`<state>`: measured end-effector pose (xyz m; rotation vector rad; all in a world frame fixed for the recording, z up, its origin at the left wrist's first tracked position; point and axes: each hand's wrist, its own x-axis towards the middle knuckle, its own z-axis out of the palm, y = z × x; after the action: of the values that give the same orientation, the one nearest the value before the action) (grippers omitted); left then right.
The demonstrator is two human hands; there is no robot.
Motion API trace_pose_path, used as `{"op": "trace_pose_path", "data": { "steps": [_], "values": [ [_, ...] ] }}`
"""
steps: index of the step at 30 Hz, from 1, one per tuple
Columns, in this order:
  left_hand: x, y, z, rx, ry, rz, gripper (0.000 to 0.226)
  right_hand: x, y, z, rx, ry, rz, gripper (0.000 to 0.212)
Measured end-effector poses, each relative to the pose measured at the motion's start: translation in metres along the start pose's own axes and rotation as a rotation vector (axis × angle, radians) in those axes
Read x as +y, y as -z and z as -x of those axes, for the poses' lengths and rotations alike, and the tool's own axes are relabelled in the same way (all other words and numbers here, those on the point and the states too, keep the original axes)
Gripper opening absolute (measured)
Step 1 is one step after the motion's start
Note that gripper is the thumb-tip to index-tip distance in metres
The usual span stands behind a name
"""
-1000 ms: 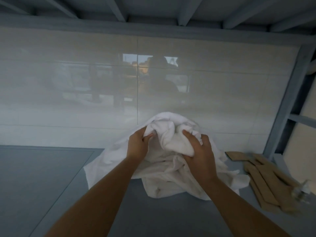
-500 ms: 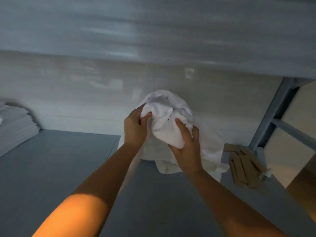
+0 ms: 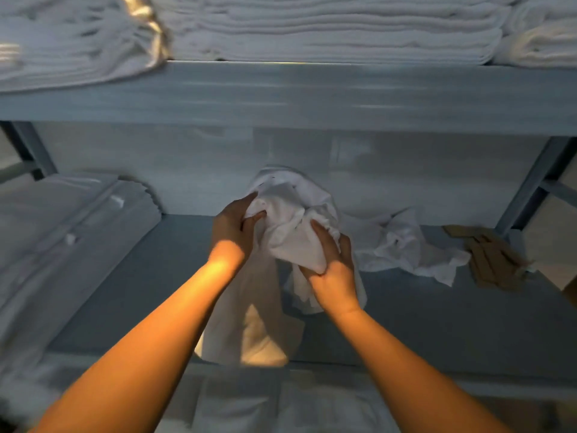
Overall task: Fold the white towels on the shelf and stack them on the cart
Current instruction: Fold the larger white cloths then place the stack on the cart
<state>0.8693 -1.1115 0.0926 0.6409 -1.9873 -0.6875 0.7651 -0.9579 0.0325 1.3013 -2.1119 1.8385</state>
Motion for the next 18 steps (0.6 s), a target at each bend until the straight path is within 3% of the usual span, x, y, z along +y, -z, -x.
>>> {"op": "trace_pose_path", "data": {
  "steps": [4, 6, 9, 12, 14, 18],
  "values": [
    [-0.043, 0.06, 0.0, -0.06, -0.001, -0.091, 0.035, -0.025, -0.048, 0.02, -0.065, -0.058, 0.174, 0.043],
    [-0.065, 0.079, 0.0, -0.059, 0.013, -0.12, 0.036, -0.027, -0.067, 0.022, -0.068, -0.101, 0.192, 0.041],
    [-0.095, 0.088, 0.004, -0.117, 0.004, -0.119, 0.037, -0.01, -0.084, 0.016, -0.09, -0.196, 0.246, 0.05],
    [-0.119, 0.084, 0.011, -0.18, -0.022, -0.124, 0.038, 0.015, -0.092, 0.014, -0.156, -0.236, 0.29, 0.074],
    [-0.135, 0.073, 0.017, -0.254, -0.03, -0.167, 0.04, 0.03, -0.093, 0.019, -0.167, -0.312, 0.253, 0.072],
    [-0.158, 0.042, 0.044, -0.377, -0.033, -0.227, 0.032, 0.065, -0.088, 0.033, -0.289, -0.237, 0.461, 0.078]
  ]
}}
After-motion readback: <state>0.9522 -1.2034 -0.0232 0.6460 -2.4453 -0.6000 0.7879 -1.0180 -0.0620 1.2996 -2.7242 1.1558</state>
